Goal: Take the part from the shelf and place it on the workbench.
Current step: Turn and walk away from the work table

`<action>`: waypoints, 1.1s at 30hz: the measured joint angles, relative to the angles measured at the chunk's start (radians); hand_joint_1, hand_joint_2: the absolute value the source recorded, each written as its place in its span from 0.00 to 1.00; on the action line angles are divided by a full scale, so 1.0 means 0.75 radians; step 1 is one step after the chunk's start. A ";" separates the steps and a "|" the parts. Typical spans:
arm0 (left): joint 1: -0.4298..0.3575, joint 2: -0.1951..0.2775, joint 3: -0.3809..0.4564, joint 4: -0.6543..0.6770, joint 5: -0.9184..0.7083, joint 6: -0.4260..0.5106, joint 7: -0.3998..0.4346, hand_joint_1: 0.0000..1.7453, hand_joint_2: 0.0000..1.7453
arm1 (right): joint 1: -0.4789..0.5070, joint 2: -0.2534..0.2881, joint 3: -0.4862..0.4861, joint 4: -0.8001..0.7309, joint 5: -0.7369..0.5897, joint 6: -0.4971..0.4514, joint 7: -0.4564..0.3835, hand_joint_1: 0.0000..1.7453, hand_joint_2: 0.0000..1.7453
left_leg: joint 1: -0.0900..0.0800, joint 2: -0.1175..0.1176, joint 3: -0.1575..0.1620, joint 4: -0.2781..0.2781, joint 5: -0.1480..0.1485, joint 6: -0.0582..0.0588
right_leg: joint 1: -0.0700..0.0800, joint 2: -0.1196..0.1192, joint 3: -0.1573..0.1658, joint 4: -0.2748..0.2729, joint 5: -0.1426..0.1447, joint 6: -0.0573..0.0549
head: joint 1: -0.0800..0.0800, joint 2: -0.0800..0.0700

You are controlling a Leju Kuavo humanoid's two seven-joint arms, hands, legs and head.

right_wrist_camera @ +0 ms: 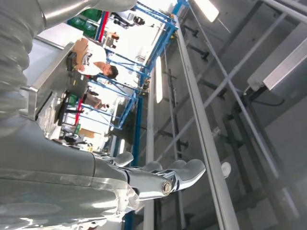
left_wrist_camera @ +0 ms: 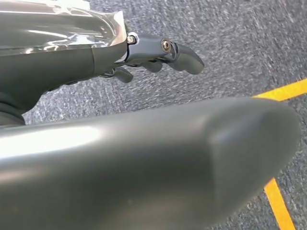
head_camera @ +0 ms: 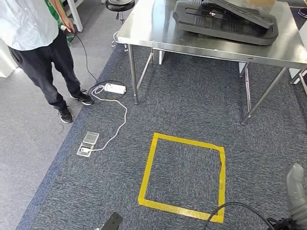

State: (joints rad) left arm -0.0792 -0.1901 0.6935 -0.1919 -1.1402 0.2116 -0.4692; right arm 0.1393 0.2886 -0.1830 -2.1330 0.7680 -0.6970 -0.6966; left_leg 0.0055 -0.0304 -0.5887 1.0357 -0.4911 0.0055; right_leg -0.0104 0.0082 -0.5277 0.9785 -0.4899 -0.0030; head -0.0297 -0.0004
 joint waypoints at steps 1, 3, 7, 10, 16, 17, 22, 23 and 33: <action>-0.001 0.000 0.000 0.000 0.000 0.000 0.000 0.00 0.00 | 0.000 0.000 0.000 0.000 0.000 0.000 0.000 0.00 1.00 | 0.001 0.007 -0.026 0.060 -0.040 -0.005 | -0.003 -0.010 -0.002 -0.004 0.005 -0.007 | -0.001 0.000; -0.002 0.000 0.000 0.000 0.000 0.000 0.002 0.00 0.00 | 0.002 0.000 0.000 0.000 0.001 0.000 0.000 0.00 1.00 | 0.004 0.017 -0.100 0.237 -0.130 -0.016 | -0.001 -0.027 -0.011 -0.002 0.008 -0.012 | -0.003 0.000; 0.002 0.001 0.000 0.000 0.000 0.000 0.004 0.00 0.00 | 0.001 0.000 0.000 0.001 0.001 0.000 0.000 0.00 1.00 | 0.009 0.030 -0.078 0.246 -0.094 -0.024 | 0.001 -0.056 -0.017 0.007 0.008 -0.010 | -0.003 0.000; -0.002 0.001 0.000 0.000 0.000 0.000 0.004 0.00 0.00 | 0.001 0.000 0.000 0.001 0.001 0.000 0.000 0.00 1.00 | 0.006 0.070 0.040 0.009 -0.008 -0.013 | 0.008 -0.067 -0.026 0.025 0.003 0.005 | -0.002 0.000; 0.002 0.000 0.001 0.000 -0.001 0.000 0.004 0.00 0.00 | 0.000 0.000 0.000 0.000 0.001 0.000 0.000 0.00 1.00 | 0.008 0.056 0.035 -0.027 0.005 0.031 | 0.007 -0.050 -0.069 0.109 -0.057 0.045 | 0.001 0.000; 0.000 0.000 0.001 0.000 -0.001 0.000 0.004 0.00 0.00 | 0.001 0.000 0.000 0.000 0.001 0.000 0.000 0.00 1.00 | 0.008 0.051 0.032 -0.027 0.008 0.036 | 0.005 -0.036 -0.100 0.186 -0.104 0.050 | 0.002 0.000; 0.002 0.000 0.001 0.000 -0.001 0.000 0.004 0.00 0.00 | 0.003 -0.001 -0.001 0.002 0.001 0.000 0.000 0.00 1.00 | 0.001 0.023 0.028 -0.026 0.013 0.042 | 0.004 -0.021 -0.152 0.340 -0.131 0.050 | 0.001 0.000; 0.002 0.000 0.001 0.000 0.000 0.000 0.004 0.00 0.00 | 0.003 -0.001 -0.001 0.002 0.002 0.000 0.000 0.00 1.00 | 0.001 0.015 0.030 -0.026 0.014 0.042 | 0.005 -0.010 -0.102 0.243 -0.080 0.044 | 0.001 0.000; 0.004 -0.003 0.001 0.000 0.000 -0.002 0.007 0.00 0.00 | 0.008 0.000 0.006 0.000 0.027 0.000 0.000 0.00 1.00 | 0.006 0.016 -0.085 0.186 -0.104 -0.013 | -0.002 -0.013 -0.009 0.000 0.004 -0.006 | -0.004 0.000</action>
State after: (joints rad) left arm -0.0760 -0.1925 0.6943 -0.1919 -1.1402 0.2101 -0.4637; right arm 0.1454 0.2888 -0.1787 -2.1333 0.7880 -0.6970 -0.6966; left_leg 0.0096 -0.0183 -0.6526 1.1753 -0.5694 -0.0045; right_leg -0.0119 -0.0018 -0.5346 0.9786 -0.4871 -0.0078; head -0.0324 -0.0004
